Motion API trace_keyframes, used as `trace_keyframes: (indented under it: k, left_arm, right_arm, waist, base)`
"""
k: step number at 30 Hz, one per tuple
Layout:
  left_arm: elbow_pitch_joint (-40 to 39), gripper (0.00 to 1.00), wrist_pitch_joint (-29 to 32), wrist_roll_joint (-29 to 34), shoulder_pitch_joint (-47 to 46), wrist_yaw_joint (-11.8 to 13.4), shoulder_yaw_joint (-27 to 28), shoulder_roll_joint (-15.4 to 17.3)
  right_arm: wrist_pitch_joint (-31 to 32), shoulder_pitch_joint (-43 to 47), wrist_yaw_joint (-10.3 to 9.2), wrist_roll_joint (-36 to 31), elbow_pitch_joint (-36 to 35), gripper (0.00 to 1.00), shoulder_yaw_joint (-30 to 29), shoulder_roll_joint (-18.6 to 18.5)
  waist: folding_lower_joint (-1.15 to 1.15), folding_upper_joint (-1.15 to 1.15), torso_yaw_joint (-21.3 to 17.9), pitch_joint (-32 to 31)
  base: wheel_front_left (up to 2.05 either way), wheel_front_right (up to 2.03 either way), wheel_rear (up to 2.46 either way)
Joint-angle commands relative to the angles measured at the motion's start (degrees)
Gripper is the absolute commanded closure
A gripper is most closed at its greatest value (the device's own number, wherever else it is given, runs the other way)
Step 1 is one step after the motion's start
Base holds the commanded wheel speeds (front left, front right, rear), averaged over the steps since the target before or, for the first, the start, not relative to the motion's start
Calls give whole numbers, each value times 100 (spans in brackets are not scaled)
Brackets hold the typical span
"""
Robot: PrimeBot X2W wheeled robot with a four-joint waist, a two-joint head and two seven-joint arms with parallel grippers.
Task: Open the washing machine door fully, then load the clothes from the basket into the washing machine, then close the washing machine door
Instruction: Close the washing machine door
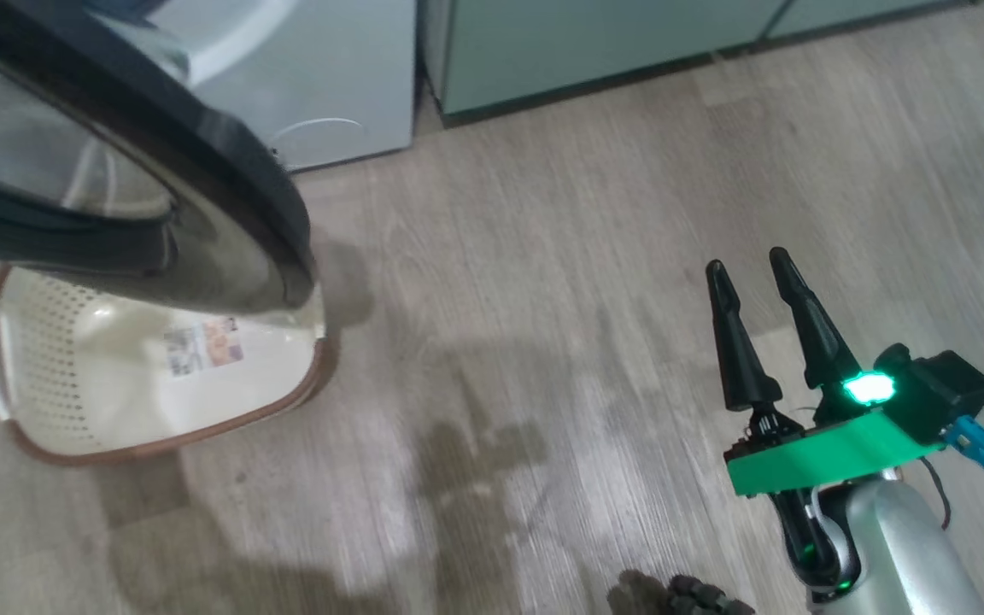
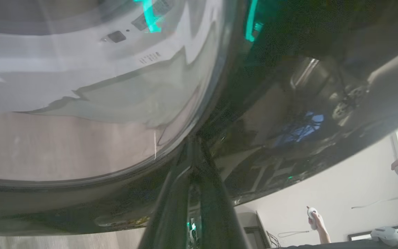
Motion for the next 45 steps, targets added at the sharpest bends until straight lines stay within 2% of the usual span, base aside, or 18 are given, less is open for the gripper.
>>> trace_keyframes:
  k: [1, 9, 20, 27, 31, 36, 37, 38, 39, 40, 45]
  left_arm:
    - [-101, 100, -40, 75, -323, 52, 142, 349]
    - [342, 100, -194, 283, -958, 277, -115, 366]
    - [1142, 100, -840, 625, -1865, 217, -258, 168]
    - [1500, 100, -1048, 763, -2052, 4, -336, 40]
    - [1492, 100, -910, 693, -1776, -170, -320, -3]
    - [1335, 100, -910, 433, -1248, -451, -12, -159]
    - [1270, 89, -930, 363, -1118, -517, 68, -226]
    - [1191, 63, -966, 304, -986, -568, 152, -294]
    - [1103, 4, -1000, 236, -844, -616, 236, -376]
    - [1000, 0, -968, 158, -685, -657, 282, -462]
    - [479, 0, -1220, 208, 122, -873, 503, -824]
  right_arm:
    - [-59, -177, 0, 47, -140, 0, 150, -17]
    - [-65, -269, 0, 230, -217, 0, 203, -17]
    - [-66, -295, 0, 362, -262, 0, 271, -17]
    - [-66, -294, 0, 345, -272, 0, 271, -17]
    - [-66, -272, 0, 294, -251, 0, 242, -17]
    - [-66, -276, 0, 191, -202, 0, 214, -17]
    - [-66, -280, 0, 166, -187, 0, 205, -17]
    - [-66, -281, 0, 145, -172, 0, 193, -17]
    - [-66, -285, 0, 122, -158, 0, 184, -17]
    - [-66, -283, 0, 99, -142, 0, 164, -17]
    - [-66, -289, 0, -6, -69, 0, 78, -17]
  waist:
    - [-1, 0, -180, 150]
    - [-1, 0, -502, 362]
    - [-1, 0, -724, 492]
    - [-1, 0, -651, 456]
    - [-1, 0, -455, 359]
    - [-1, 0, -123, 207]
    - [-1, 0, -49, 166]
    - [-1, 0, 26, 138]
    - [-1, 0, 98, 104]
    - [-1, 0, 179, 71]
    - [-1, 0, 564, -68]
  base:
    - [0, 0, 0]
    - [0, 0, 0]
    - [0, 0, 0]
    - [0, 0, 0]
    - [0, 0, 0]
    - [0, 0, 0]
    - [0, 0, 0]
    - [0, 0, 0]
    - [0, 0, 0]
    - [0, 0, 0]
    - [0, 0, 0]
